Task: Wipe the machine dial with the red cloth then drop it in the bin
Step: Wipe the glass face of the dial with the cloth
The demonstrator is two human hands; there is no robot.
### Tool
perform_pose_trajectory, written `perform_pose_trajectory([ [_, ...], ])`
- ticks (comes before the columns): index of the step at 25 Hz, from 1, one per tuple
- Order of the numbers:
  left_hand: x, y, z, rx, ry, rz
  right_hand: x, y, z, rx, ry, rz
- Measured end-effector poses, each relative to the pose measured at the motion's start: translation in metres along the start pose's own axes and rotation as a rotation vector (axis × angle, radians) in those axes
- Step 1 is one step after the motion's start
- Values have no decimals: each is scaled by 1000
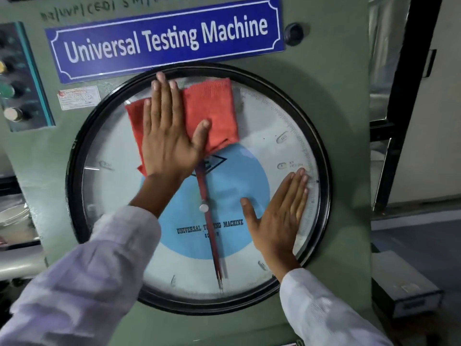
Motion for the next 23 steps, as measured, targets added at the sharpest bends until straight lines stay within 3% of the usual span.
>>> perform_pose_trajectory([
  [2,1,11,-51,-52,23,-2,0,0,2,8,4,-12],
  [7,-12,43,-190,-192,293,39,-2,-1,1,42,-5,-28],
  [13,2,35,-179,-144,621,18,-1,-3,0,7,11,-21],
  [16,13,29,-135,-86,539,3,-1,-2,-2,24,6,-13],
  [23,1,-5,-5,10,150,-104,0,1,-2,-7,11,2],
])
Point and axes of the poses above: each hand's wrist, its own x-axis towards the middle knuckle, its own y-axis out of the palm, z = x × y, the point moved 10 cm from there along x, towards the middle knuckle, and after that the axes turned 3 degrees about -x, right-handed, at the moved point
